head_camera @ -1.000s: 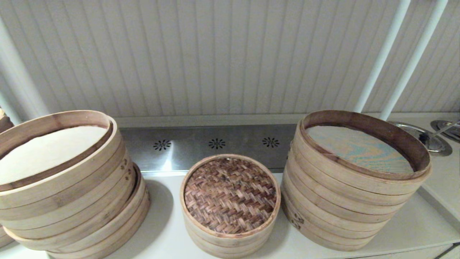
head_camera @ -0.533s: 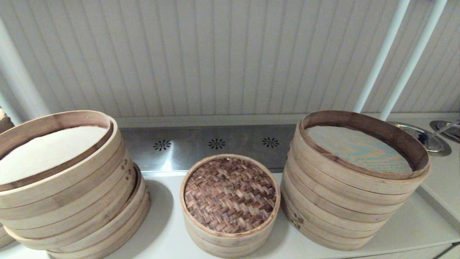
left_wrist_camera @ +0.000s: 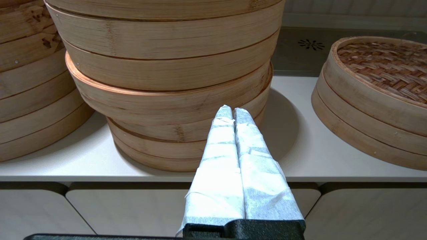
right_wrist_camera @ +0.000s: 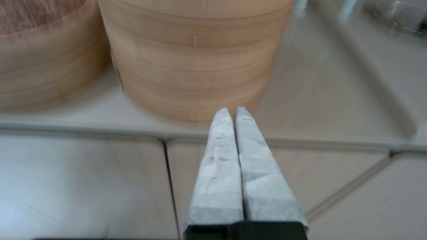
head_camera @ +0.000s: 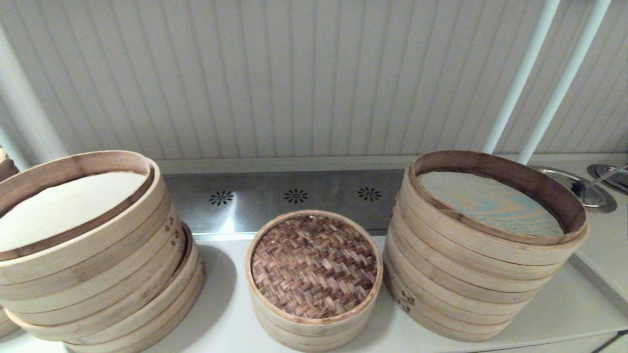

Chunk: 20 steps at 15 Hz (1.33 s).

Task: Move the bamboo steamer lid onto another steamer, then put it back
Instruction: Pick up the steamer

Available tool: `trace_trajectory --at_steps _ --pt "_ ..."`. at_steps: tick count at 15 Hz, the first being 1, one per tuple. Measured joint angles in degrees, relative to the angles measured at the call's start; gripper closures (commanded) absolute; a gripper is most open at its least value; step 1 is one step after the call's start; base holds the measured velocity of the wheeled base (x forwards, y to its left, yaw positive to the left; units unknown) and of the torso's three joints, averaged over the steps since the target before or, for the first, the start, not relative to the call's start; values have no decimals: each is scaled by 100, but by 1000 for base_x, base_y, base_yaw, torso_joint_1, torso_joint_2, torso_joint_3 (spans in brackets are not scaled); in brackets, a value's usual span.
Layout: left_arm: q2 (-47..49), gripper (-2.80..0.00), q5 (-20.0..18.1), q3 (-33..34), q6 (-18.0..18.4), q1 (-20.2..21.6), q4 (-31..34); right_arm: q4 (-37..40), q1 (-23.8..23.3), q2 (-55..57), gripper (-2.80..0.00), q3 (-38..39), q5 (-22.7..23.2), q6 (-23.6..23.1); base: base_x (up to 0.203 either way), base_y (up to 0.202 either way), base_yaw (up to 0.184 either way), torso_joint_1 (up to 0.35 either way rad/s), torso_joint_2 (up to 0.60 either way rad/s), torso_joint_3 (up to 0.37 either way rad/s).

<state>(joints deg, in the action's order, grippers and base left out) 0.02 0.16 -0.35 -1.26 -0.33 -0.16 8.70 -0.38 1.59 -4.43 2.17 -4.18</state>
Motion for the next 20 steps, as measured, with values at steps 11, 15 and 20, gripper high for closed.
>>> trace_trajectory --at_steps 11,15,20 --pt "0 0 0 2 -2 -2 -13 -193 2 -159 0 179 -113 245 0 0 0 0 0 0" --pt "0 0 0 9 -12 -2 -39 -168 -4 -161 0 150 -116 197 0 0 0 0 0 0" --pt "0 0 5 9 -12 -2 -41 163 -4 103 0 -886 -113 178 0 0 0 0 0 0"
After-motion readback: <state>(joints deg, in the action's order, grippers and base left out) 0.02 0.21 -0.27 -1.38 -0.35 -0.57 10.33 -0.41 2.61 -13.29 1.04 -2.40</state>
